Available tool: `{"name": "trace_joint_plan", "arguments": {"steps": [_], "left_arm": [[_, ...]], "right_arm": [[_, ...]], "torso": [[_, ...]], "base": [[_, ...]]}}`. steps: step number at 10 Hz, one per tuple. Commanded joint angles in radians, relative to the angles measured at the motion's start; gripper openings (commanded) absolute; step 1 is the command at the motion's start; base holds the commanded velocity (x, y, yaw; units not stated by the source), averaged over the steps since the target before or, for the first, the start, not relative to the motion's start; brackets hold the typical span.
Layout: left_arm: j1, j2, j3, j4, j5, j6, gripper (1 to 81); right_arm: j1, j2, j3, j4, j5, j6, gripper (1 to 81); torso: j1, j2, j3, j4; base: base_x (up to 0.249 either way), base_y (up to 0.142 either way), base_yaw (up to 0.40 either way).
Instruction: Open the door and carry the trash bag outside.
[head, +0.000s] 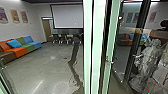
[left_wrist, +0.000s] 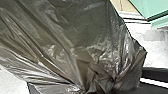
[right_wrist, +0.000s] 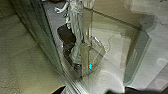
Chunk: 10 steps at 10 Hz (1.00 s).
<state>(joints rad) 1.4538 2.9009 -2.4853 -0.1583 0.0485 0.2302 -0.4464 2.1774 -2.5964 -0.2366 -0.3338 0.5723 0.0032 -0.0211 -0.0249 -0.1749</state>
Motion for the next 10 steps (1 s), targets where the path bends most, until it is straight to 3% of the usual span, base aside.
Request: {"name": "trace_joint_plan", "arguments": {"steps": [1,7,10], "left_arm": [[-0.060,-0.006,0.014,-0.009,0.056,-0.002,1.0],[-0.060,-0.011,0.016,-0.009,0.054,-0.002,1.0],[-0.062,-0.006,0.016,-0.010,0.054,-0.002,1.0]], "right_arm": [[0.162,-0.023,0.003,-0.044,0.125,-0.020,81.1],[0.152,-0.020,0.095,-0.041,0.105,-0.012,81.1],[0.166,-0.103,0.151,-0.047,0.110,-0.011,81.1]], "torso": [[0.000,0.000,0.000,0.000],[0.000,0.000,0.000,0.000],[0.001,0.000,0.000,0.000]], "base": [[0.000,0.000,0.000],[0.000,0.000,0.000],[0.000,0.000,0.000]]}}
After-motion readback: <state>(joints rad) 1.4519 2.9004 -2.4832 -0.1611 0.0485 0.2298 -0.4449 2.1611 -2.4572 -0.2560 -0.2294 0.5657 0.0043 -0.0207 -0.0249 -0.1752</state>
